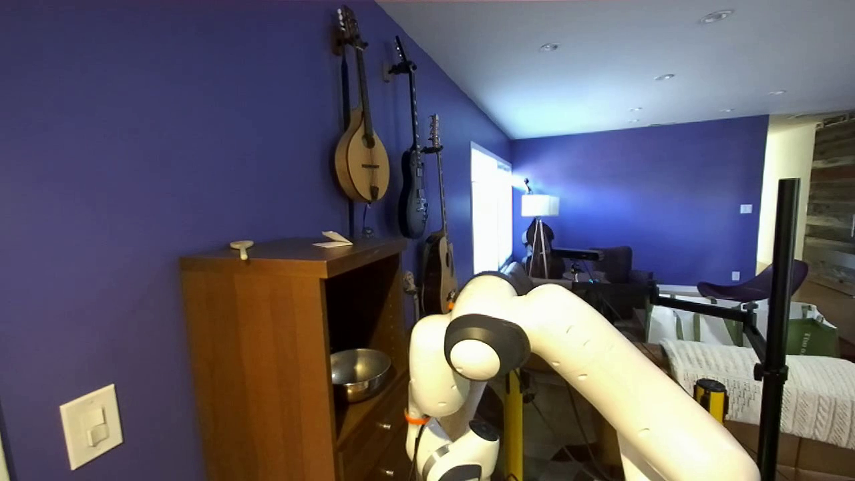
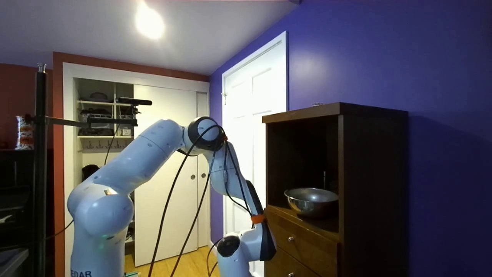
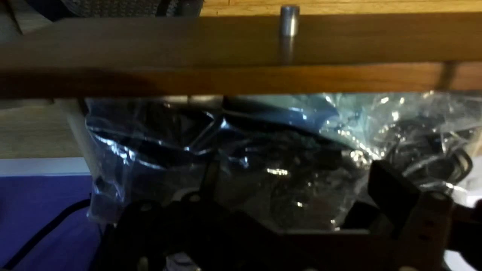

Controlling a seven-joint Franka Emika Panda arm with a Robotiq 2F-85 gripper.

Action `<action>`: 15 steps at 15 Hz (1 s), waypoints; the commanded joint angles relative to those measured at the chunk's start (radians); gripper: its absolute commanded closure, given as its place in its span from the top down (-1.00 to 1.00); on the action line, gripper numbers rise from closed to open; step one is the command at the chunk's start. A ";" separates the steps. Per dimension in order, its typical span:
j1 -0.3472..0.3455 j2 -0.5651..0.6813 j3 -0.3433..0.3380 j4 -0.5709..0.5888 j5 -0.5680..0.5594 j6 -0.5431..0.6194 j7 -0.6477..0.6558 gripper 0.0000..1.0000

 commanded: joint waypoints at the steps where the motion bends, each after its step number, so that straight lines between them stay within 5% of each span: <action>1: 0.028 -0.130 -0.036 -0.064 0.025 -0.021 -0.045 1.00; 9: 0.023 -0.438 -0.035 -0.284 -0.086 0.069 0.025 1.00; 15: 0.026 -0.738 -0.062 -0.413 -0.152 0.243 0.006 1.00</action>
